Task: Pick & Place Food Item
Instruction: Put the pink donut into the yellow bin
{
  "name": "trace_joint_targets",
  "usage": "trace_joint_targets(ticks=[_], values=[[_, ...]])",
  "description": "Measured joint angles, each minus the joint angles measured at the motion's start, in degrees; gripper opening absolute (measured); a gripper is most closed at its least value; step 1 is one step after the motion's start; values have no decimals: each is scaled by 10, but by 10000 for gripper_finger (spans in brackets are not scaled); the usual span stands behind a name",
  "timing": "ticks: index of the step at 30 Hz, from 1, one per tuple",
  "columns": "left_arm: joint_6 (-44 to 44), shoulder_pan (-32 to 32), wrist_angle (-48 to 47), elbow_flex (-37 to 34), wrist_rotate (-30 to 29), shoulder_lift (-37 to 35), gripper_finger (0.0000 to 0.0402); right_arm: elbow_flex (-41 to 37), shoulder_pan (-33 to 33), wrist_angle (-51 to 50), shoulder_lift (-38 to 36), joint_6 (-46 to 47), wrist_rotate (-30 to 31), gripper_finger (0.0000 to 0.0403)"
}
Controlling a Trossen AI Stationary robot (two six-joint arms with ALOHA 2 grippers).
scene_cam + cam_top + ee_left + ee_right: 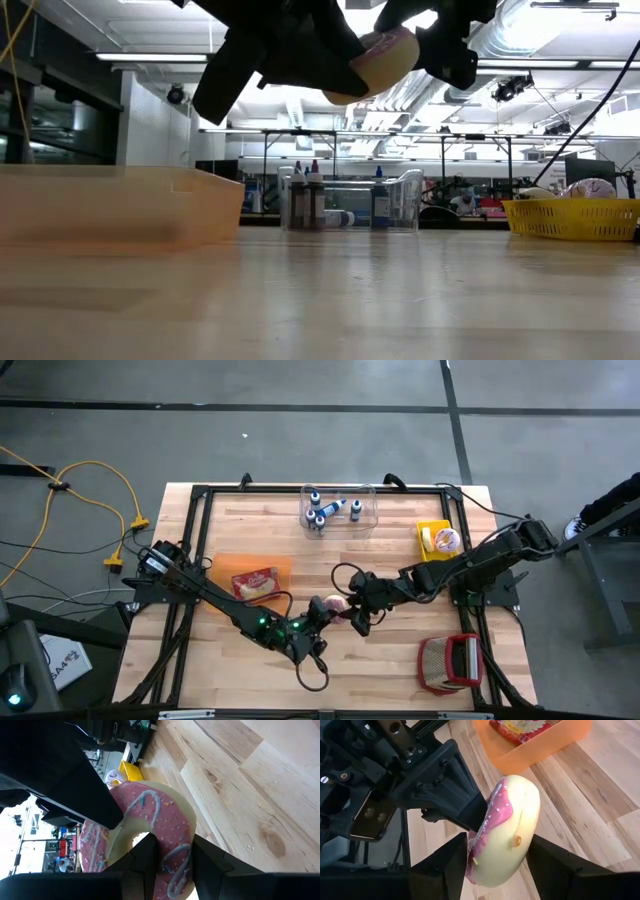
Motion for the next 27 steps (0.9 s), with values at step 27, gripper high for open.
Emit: trace_joint_targets(ticks=[27], values=[[14,-10,2,0,-22,0,122,0,0,-13,0,2,-5,103]])
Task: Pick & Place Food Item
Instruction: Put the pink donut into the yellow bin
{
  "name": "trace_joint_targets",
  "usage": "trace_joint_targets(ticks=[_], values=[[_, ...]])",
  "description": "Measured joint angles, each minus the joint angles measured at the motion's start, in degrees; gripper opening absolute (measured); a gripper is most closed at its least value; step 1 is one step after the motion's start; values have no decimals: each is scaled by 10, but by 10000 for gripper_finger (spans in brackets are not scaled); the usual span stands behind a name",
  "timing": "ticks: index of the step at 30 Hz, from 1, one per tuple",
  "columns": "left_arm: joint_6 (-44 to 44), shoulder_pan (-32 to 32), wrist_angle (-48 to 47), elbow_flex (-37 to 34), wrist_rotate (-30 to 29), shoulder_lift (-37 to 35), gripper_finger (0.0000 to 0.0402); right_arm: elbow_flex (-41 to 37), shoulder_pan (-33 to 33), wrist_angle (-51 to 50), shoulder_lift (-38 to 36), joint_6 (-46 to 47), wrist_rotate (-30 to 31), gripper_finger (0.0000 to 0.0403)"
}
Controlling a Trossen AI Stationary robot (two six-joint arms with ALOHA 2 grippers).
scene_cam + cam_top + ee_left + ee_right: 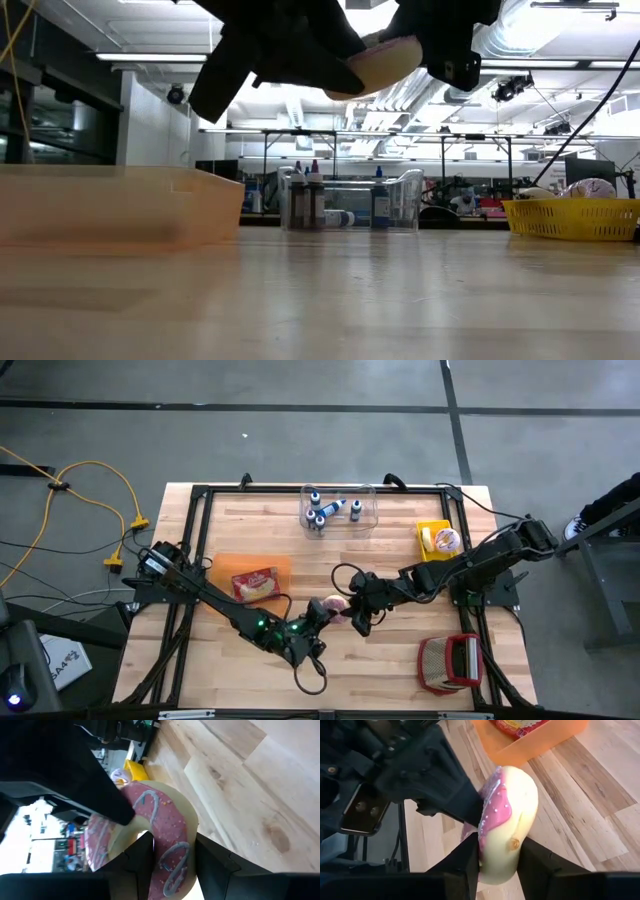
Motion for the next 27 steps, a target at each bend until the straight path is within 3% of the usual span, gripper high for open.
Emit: trace_joint_targets(ticks=[14,23,27], values=[[25,-13,38,0,-20,0,126,0,0,-4,0,12,-8,100],[18,-18,38,0,-16,0,181,0,1,-3,0,12,-9,100],[7,-32,38,0,-16,0,187,0,1,-3,0,12,-9,100]])
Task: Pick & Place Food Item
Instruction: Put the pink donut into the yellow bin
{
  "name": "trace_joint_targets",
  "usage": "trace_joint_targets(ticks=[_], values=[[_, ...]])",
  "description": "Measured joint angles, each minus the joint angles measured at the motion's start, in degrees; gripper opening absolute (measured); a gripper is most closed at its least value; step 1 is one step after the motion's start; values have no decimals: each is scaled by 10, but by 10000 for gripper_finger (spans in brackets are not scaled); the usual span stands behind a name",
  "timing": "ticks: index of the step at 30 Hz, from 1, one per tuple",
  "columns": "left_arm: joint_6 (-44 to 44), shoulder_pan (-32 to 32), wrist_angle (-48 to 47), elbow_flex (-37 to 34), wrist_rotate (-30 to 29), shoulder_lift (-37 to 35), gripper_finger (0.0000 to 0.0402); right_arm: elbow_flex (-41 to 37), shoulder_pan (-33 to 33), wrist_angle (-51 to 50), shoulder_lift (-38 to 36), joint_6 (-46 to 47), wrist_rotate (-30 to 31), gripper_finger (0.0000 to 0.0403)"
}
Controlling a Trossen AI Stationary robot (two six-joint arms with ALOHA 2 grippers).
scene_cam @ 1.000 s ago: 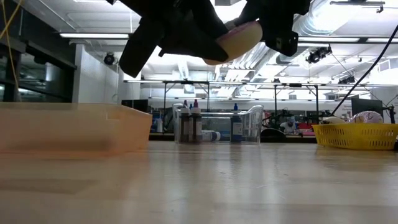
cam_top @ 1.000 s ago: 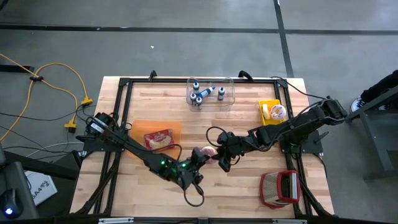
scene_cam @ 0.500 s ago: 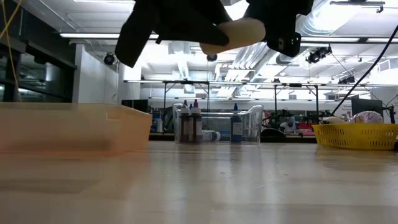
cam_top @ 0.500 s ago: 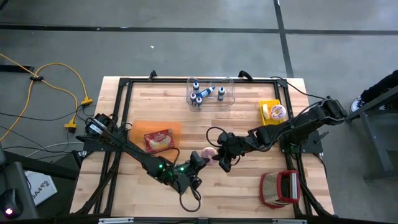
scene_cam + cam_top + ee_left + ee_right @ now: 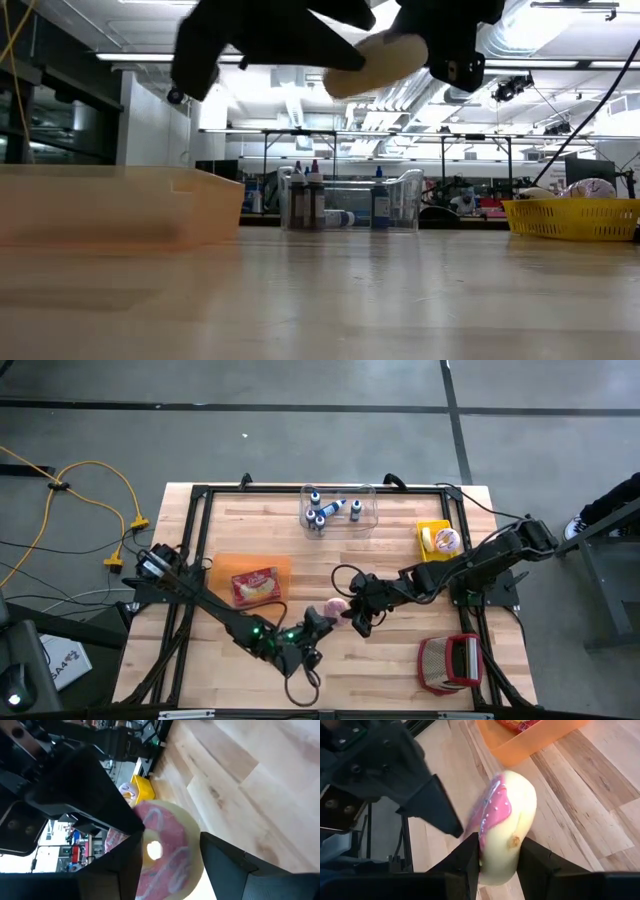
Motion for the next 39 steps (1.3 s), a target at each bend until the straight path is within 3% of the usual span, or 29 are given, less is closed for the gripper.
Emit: trace_joint_targets(ticks=[22,28,39], values=[[-24,-16,-4,0,2,0,188,0,0,0,0,-2,15,100],[-66,-15,-4,0,-1,0,188,0,-17,-5,-5,-16,13,100],[-121,13,-3,0,-30,0,188,0,-92,-185,-108,-25,17,100]])
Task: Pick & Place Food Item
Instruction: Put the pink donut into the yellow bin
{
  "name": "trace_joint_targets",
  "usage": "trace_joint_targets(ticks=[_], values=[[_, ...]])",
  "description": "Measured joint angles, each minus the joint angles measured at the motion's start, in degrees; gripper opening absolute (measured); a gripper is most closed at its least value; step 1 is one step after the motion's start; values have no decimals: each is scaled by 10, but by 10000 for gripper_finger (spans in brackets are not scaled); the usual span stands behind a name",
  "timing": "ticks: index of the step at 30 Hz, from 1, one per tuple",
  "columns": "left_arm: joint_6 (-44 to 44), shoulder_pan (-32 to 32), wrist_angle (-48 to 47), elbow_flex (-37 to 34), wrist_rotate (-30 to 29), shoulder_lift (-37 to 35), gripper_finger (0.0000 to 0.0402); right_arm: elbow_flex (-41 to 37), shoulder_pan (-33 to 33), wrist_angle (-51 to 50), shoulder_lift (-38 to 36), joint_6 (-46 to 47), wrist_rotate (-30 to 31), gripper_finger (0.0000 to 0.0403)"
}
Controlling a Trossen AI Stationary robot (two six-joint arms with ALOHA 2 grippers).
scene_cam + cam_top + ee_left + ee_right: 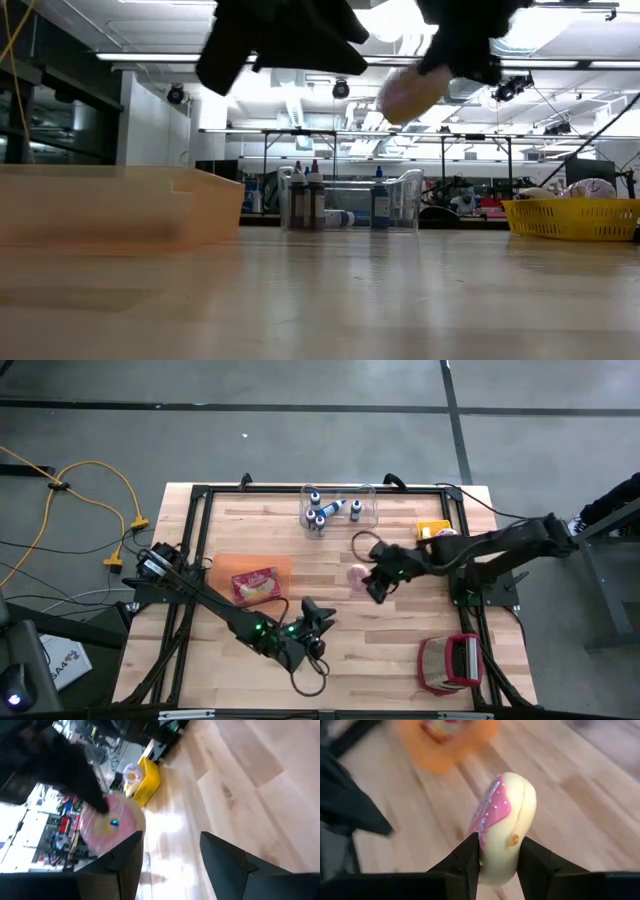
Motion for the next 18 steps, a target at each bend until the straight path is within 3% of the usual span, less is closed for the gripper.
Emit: trace_joint_targets(ticks=[5,9,18], values=[[-11,19,0,0,-6,0,188,0,-27,-111,-70,18,23,100],[-26,39,-1,0,-6,0,188,0,-48,-229,-119,50,78,100],[-45,86,0,0,-2,0,188,0,-107,-434,-165,100,131,100]])
